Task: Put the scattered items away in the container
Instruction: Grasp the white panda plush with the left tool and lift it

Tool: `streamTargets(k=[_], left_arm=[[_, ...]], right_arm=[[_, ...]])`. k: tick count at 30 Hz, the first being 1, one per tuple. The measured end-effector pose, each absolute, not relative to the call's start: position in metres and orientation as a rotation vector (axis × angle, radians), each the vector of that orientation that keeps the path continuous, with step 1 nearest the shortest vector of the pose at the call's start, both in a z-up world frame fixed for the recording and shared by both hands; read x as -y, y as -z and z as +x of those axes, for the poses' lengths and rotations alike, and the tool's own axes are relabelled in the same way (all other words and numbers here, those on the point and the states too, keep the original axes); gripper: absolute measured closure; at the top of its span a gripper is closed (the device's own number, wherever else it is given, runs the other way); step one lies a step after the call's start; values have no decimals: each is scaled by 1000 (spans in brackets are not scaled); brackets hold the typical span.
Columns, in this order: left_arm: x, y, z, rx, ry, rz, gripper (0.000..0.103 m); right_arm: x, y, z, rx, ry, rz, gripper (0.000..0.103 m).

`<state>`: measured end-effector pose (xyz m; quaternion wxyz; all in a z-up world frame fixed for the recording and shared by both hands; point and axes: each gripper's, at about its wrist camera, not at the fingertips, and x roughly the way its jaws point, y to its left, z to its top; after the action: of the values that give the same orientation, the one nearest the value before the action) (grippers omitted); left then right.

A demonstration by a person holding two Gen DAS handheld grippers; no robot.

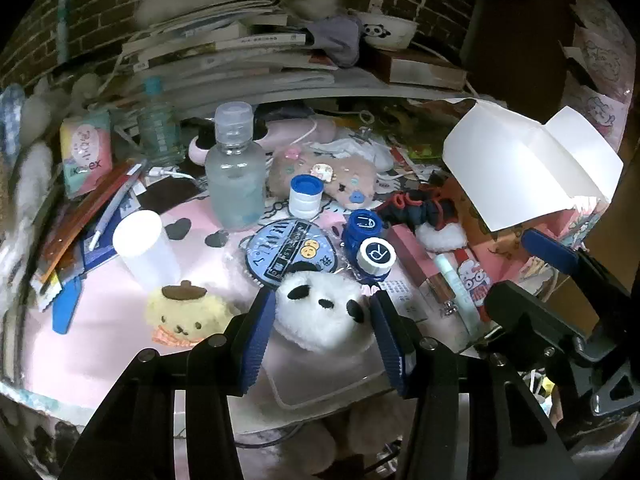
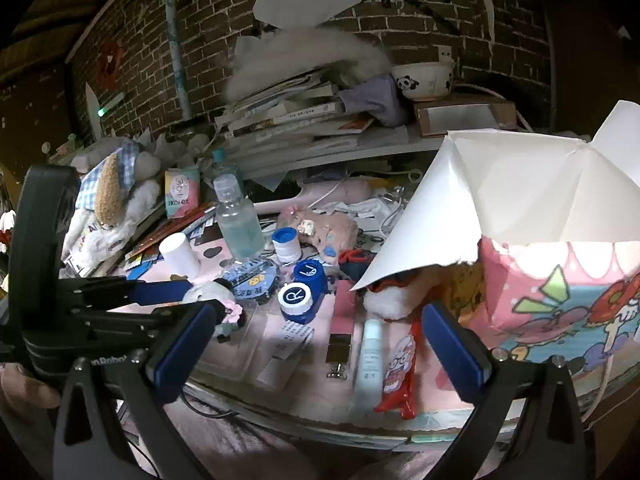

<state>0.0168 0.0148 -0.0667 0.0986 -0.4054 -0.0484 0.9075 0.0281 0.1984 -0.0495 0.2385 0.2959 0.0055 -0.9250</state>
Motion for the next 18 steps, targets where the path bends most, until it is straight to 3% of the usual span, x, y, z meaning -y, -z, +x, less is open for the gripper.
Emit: streamTargets(k=[4, 7, 14, 18], left_arm=[[-13, 65, 15, 151, -2692, -1207, 55], [-12, 67, 14, 161, -2726, -1216, 40], [-18, 74, 6, 152, -2710, -1208, 40], [-23, 77, 3, 192, -2640, -1181, 72]], right_arm=[[-197, 50, 26, -11, 2526, 816, 0], [-196, 50, 26, 2, 2523, 819, 0], [-198, 55, 22, 40, 2515, 845, 0], [-200, 56, 19, 64, 2510, 854, 0]])
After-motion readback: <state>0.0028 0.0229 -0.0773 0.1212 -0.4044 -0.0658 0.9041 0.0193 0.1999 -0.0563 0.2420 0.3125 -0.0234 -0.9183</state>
